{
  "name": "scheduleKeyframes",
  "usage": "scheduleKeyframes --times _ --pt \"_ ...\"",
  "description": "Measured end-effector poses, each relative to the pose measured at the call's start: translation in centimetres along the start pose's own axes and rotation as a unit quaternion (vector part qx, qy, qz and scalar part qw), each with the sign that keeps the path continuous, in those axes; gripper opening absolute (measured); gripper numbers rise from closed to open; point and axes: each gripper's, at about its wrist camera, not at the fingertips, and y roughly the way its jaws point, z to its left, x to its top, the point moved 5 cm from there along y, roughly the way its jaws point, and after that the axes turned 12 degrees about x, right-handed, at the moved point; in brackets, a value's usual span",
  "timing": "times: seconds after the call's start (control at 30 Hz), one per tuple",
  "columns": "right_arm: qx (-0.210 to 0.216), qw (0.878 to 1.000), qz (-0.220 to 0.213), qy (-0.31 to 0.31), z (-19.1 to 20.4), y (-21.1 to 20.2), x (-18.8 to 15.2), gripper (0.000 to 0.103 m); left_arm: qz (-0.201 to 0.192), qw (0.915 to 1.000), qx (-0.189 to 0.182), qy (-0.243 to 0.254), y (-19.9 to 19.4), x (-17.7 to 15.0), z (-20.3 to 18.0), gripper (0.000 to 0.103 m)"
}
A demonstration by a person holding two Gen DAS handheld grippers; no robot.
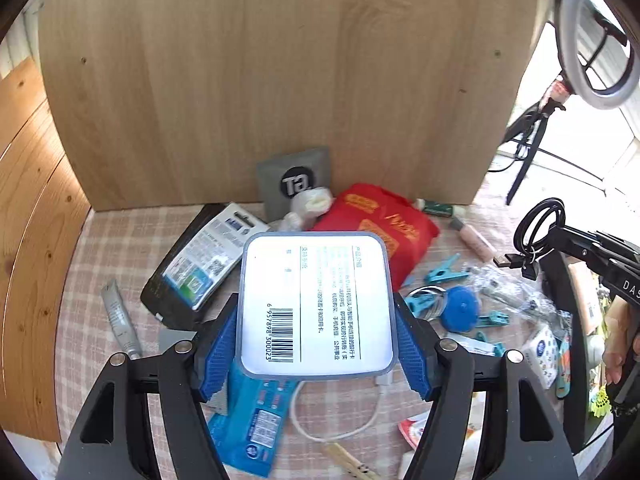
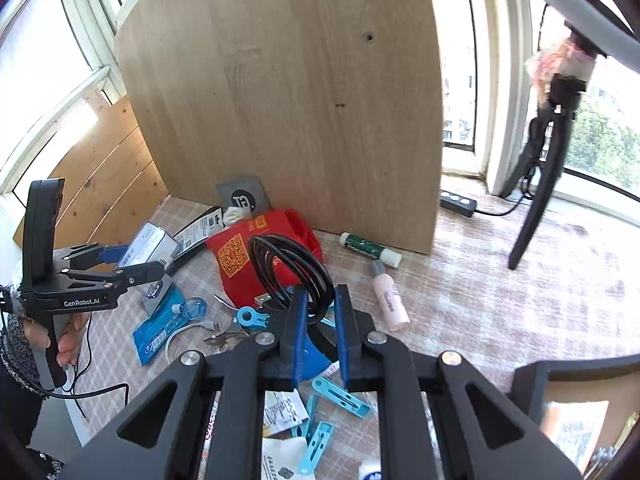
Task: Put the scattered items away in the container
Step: 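Carry the tin box and cable into the black tray and open both tools, then withdraw both tools from the tray back over the table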
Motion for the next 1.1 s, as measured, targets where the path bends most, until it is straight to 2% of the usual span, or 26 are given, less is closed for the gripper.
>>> scheduleKeyframes --times 0.1,0.23,0.4,0.53,0.63,0.77,0.83,0.9,0.93,0.97,1.0,1.03,1.1 --pt "-0.016 0.999 -0.026 0.025 -0.9 -4.0 -1.4 0.013 -0.019 0.9989 -0.03 0.03 -0.4 0.7 -3.5 0.068" --pt "-0.063 0.995 -0.051 0.062 -3.1 -10.2 -4.3 0.013 -0.04 0.993 -0.084 0.073 -3.6 0.5 -9.8 0.068" --pt "-0.134 0.981 -0.083 0.112 -6.4 -18.0 -8.2 0.013 -0.058 0.9778 -0.151 0.134 -7.8 -0.8 -18.3 0.068" --pt "-0.179 0.967 -0.102 0.151 -9.4 -23.2 -11.2 0.013 -0.063 0.9642 -0.186 0.178 -9.7 -2.5 -24.6 0.068" --pt "-0.206 0.956 -0.115 0.177 -11.8 -26.1 -12.8 0.013 -0.062 0.9554 -0.211 0.197 -11.0 -3.6 -28.7 0.068" --pt "-0.236 0.942 -0.125 0.202 -14.6 -29.0 -14.0 0.013 -0.071 0.947 -0.222 0.221 -12.5 -4.3 -33.5 0.068" --pt "-0.24 0.937 -0.133 0.217 -15.5 -30.1 -14.3 0.013 -0.071 0.9423 -0.231 0.232 -12.9 -4.4 -35.5 0.068" --pt "-0.234 0.937 -0.134 0.222 -16.1 -30.8 -14.3 0.014 -0.068 0.9335 -0.254 0.244 -13.4 -4.7 -37.2 0.068" --pt "-0.231 0.938 -0.13 0.224 -16.3 -30.8 -14.3 0.02 -0.072 0.9324 -0.254 0.246 -13.7 -4.7 -37.6 0.072" --pt "-0.23 0.938 -0.122 0.228 -16.4 -30.7 -14.4 0.042 -0.078 0.9331 -0.247 0.249 -13.9 -4.7 -37.9 0.076" --pt "-0.236 0.937 -0.118 0.23 -16.3 -30.7 -14.5 0.056 -0.084 0.9344 -0.24 0.25 -14.1 -4.6 -37.9 0.078" --pt "-0.25 0.934 -0.123 0.225 -16.1 -30.9 -14.4 0.075 -0.09 0.9346 -0.237 0.25 -14.2 -4.5 -37.9 0.078" --pt "-0.283 0.929 -0.13 0.201 -15.3 -31.0 -14.2 0.077 -0.093 0.9365 -0.231 0.247 -14.3 -4.3 -37.6 0.078"
